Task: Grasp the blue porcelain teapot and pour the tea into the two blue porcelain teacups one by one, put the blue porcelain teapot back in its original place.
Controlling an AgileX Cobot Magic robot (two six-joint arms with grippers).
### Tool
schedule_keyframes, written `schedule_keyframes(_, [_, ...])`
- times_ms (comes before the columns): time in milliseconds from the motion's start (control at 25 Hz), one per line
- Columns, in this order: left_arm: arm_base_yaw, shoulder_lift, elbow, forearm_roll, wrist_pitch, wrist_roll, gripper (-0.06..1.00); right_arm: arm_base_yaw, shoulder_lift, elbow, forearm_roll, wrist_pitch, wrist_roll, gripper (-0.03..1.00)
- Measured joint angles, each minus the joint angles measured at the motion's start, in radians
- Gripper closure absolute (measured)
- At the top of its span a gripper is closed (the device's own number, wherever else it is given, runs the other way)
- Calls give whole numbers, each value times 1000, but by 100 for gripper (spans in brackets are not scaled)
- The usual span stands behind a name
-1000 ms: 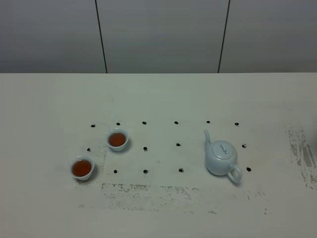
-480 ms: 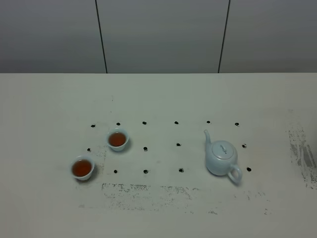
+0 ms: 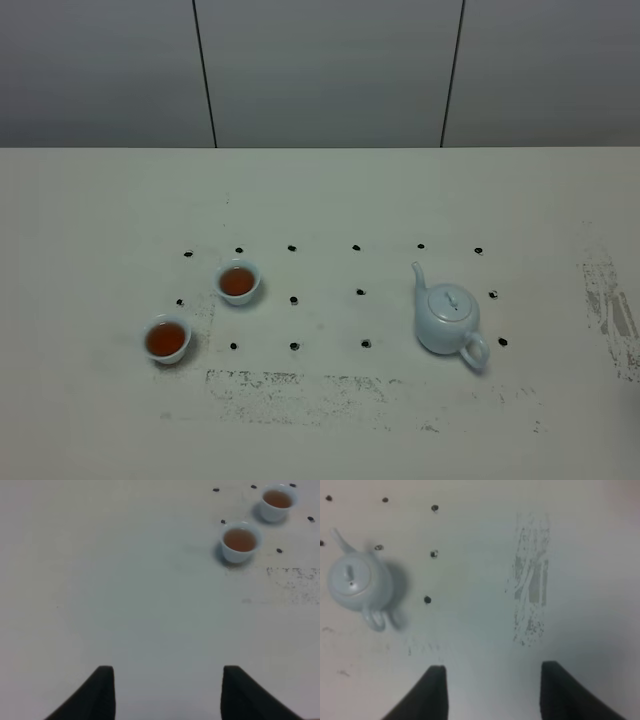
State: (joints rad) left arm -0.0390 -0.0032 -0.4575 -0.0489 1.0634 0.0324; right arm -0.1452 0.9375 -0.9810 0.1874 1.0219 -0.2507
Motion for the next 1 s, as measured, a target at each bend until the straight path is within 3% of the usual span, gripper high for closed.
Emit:
schedule_keyframes(680, [0, 0, 0, 0, 0, 0, 49, 0, -674, 352, 60, 25, -8, 59])
schedule_keyframes(1000, [0, 0, 0, 0, 0, 1, 49, 0, -776, 437, 67, -8, 2, 60])
